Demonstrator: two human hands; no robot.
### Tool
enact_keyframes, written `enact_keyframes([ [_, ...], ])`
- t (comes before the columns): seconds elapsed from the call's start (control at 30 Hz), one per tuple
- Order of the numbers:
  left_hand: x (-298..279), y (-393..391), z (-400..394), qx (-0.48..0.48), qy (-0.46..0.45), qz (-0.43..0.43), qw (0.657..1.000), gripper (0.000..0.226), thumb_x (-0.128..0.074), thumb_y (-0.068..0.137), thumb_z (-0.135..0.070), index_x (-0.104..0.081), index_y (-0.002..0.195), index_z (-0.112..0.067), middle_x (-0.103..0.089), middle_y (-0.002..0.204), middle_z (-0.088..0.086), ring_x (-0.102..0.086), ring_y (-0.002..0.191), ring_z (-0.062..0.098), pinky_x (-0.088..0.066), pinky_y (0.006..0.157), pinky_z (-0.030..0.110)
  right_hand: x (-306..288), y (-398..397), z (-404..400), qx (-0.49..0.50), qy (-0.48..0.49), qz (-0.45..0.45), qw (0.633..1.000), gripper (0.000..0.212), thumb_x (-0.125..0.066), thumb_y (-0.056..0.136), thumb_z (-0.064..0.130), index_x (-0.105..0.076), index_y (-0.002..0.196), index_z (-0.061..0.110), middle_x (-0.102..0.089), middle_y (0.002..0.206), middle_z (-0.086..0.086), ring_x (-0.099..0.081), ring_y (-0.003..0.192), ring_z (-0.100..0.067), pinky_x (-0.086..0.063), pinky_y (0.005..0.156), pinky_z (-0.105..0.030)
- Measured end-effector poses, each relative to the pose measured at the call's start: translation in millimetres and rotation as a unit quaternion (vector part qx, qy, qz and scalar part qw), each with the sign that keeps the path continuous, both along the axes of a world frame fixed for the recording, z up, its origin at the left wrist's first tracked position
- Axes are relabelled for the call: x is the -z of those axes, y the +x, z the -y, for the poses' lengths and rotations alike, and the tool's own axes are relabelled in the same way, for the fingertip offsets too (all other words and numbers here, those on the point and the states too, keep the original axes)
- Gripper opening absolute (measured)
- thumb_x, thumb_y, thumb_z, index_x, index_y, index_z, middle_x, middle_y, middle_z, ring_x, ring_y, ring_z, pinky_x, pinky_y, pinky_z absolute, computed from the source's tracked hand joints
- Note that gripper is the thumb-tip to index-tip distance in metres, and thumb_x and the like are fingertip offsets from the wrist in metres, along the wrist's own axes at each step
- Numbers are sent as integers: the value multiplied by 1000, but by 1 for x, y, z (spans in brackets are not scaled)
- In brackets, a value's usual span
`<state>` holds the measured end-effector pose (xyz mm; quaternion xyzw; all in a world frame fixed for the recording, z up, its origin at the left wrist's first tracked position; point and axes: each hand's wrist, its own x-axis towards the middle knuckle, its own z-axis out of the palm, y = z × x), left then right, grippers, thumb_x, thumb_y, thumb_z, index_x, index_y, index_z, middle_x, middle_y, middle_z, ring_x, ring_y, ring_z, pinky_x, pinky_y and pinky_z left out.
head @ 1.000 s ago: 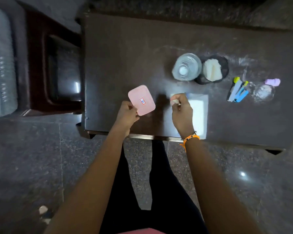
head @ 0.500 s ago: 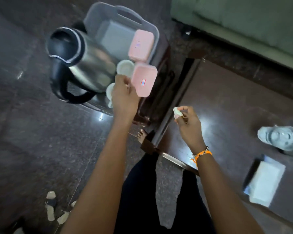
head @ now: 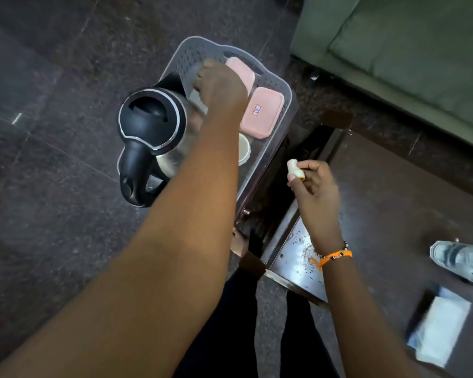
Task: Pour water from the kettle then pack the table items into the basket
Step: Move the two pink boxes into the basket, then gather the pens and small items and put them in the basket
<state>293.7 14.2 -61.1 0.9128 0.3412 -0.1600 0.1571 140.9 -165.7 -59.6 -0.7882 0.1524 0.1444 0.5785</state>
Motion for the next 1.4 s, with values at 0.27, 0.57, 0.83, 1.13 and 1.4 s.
enact_keyframes([
  [0.27, 28, -3, -8, -18, -55, -66, 996, 42, -37, 99, -16, -33, 137, 0, -39, 142, 15, -42, 131, 26, -41, 101, 33, 0, 90, -40, 7, -63, 119, 991, 17, -64, 83, 10, -63, 100, 8, -63, 97, -6, -56, 78, -10, -47, 72, -13],
  [0.57, 38, -7, -6, 52, -120, -56, 990, 57, -44, 91, -8, -22, 143, -5, -27, 148, 15, -33, 134, 35, -30, 109, 40, 24, 168, -74, -60, -163, 89, 981, 19, -61, 80, 9, -66, 99, 8, -71, 98, -8, -62, 88, -20, -49, 89, -34],
  [0.83, 35, -2, -12, 43, -130, -66, 988, 41, -41, 93, -15, -44, 132, -5, -45, 140, 16, -44, 128, 32, -38, 103, 36, 35, 160, -67, -38, -165, 82, 982, 21, -52, 83, -1, -68, 96, 3, -72, 99, -10, -56, 79, -7, -37, 68, 4],
  [1.13, 8, -34, 14, 21, -161, 138, 977, 34, -41, 91, -7, -55, 122, -6, -49, 133, 16, -48, 123, 31, -38, 102, 35, 15, 100, -27, 61, -83, 80, 991, 16, -56, 84, 0, -69, 92, 3, -70, 91, -7, -60, 81, -8, -47, 80, -15],
  [1.4, -9, -132, 126, 14, -356, 156, 921, 21, -49, 90, -8, -67, 101, -11, -68, 103, 13, -62, 100, 25, -47, 93, 33, -2, 17, 54, 148, 26, 30, 988, 12, -59, 85, 5, -66, 84, 15, -64, 77, 2, -57, 73, -10, -48, 77, -30],
])
